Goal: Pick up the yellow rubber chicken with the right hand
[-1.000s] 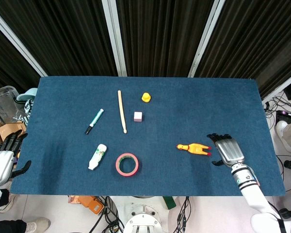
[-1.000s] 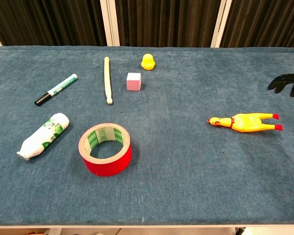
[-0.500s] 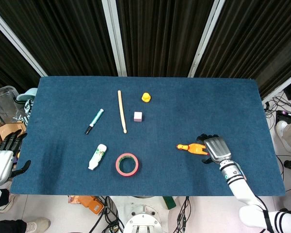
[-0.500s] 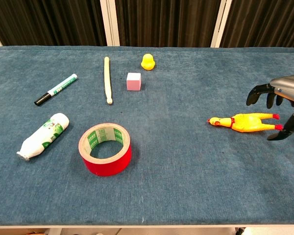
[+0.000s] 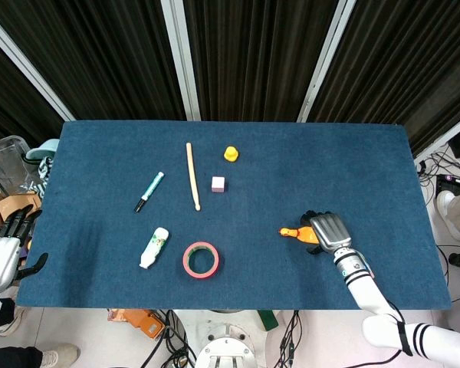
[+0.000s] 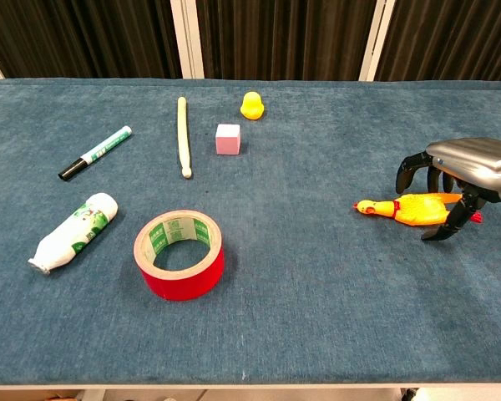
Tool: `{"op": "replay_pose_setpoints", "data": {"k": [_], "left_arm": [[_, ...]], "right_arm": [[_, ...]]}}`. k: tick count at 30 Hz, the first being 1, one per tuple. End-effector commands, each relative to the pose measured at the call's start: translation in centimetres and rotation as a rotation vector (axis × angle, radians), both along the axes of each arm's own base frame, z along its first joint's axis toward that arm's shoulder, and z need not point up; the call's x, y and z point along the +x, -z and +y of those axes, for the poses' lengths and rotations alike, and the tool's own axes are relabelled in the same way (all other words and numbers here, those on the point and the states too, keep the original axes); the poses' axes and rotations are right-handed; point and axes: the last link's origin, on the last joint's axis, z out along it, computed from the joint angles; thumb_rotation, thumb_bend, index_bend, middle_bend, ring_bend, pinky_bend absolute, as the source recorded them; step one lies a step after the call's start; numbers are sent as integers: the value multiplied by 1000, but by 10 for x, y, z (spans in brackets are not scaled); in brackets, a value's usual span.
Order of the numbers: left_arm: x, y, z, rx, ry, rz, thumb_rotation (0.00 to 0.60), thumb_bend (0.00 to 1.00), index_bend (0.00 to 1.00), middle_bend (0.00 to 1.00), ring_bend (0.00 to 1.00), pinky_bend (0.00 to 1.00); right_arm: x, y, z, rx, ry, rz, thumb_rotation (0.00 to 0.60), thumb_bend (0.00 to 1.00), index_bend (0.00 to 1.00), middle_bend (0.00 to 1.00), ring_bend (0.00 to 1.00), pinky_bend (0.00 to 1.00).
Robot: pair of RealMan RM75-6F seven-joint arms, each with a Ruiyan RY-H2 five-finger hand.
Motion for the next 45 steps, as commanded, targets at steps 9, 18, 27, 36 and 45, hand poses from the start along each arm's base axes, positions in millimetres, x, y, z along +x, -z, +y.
{"op": "replay_pose_setpoints", "data": {"k": [9, 18, 27, 36, 45], "left_arm": [[-1, -1, 0, 5, -8, -9, 600, 299, 96, 0, 23, 230], [-1, -3, 0, 14, -19, -22, 600, 299, 96, 0, 24, 230], [-2, -2, 0, 9, -24, -19, 600, 300, 96, 0, 24, 230], [-2, -2, 0, 6, -28, -16, 600, 299, 96, 0, 24, 230], [-2, -2, 0, 4, -34, -15, 600, 299, 96, 0, 24, 231]], "right_arm": [[1, 10, -5, -7, -7, -6, 600, 235, 499, 425, 543, 514], [5, 18, -9, -46, -22, -39, 600, 417, 649, 542, 681, 681], [10, 12, -12, -105, -36, -93, 600, 511, 722, 600, 769, 788], [14, -3, -13, -211, -50, -189, 600, 547, 758, 628, 804, 833], [17, -39, -16, -404, -55, -384, 600, 547, 759, 628, 804, 833]]}}
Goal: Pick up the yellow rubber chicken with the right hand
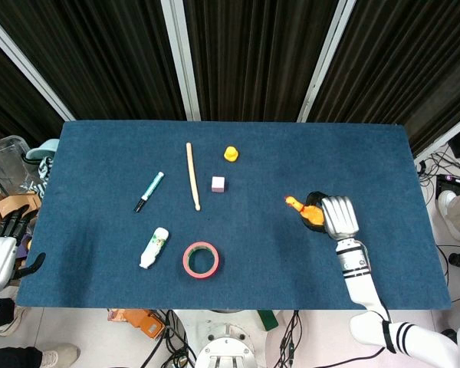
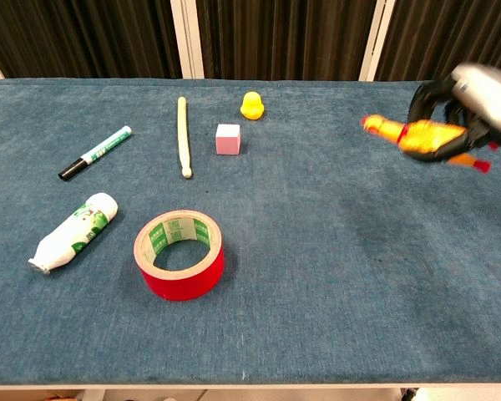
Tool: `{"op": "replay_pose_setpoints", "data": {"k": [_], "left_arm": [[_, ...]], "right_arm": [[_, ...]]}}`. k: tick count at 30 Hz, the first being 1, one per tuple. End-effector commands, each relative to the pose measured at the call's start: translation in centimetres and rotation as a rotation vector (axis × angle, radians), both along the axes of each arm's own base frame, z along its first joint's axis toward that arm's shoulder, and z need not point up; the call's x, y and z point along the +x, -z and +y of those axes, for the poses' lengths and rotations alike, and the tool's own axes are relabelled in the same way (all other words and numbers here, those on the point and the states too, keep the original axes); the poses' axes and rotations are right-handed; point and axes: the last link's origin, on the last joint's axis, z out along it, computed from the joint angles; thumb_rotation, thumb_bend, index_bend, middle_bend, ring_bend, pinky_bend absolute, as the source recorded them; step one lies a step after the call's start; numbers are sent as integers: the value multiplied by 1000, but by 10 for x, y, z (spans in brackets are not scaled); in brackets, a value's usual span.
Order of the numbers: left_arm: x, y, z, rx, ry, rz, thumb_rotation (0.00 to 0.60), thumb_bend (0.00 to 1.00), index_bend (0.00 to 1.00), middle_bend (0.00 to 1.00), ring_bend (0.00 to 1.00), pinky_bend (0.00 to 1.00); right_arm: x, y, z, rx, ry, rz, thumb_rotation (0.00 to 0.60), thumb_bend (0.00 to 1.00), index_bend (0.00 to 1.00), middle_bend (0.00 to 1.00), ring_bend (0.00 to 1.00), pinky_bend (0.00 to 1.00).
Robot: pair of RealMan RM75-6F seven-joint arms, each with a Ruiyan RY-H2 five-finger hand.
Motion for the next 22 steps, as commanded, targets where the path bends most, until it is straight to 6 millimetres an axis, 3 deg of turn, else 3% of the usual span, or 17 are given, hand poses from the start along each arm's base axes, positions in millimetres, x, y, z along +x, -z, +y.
{"op": "replay_pose_setpoints", "data": {"k": [1, 12, 22], "left_arm": [[0, 0, 0, -1, 0, 1, 600, 299, 96, 0, 24, 231], [0, 1, 0, -3, -3, 5, 600, 299, 96, 0, 24, 231], [0, 0, -1, -3, -6, 7, 600, 300, 96, 0, 24, 231]], "right_arm": [[1, -20, -2, -72, -6, -81, 600, 548, 759, 628, 804, 833], [17, -76, -12, -220, -66, -198, 600, 548, 759, 628, 804, 833], [34, -86, -33, -192, -89, -139, 600, 547, 758, 628, 804, 831]]}}
